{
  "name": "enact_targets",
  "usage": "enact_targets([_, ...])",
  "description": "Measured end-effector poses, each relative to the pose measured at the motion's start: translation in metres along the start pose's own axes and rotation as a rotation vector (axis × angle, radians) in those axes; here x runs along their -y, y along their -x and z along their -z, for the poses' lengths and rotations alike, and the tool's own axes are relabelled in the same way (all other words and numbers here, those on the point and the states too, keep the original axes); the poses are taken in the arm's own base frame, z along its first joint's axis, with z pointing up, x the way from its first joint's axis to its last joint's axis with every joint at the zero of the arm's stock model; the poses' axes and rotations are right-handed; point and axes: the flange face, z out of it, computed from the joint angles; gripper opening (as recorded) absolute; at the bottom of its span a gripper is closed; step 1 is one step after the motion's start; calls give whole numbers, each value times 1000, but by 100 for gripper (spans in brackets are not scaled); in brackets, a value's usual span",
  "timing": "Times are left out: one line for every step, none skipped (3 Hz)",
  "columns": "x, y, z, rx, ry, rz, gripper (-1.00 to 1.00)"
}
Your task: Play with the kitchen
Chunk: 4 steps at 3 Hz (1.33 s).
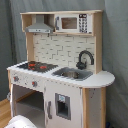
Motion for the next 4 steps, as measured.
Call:
enact_targets([-5, 13, -5, 22, 14, -93, 100])
enact_targets([-11, 25, -13, 49, 33, -196, 100])
enact_targets([-19, 40, -17, 93, 84, -271, 100])
enact_targets([-21, 67, -20, 153, 133, -298, 100])
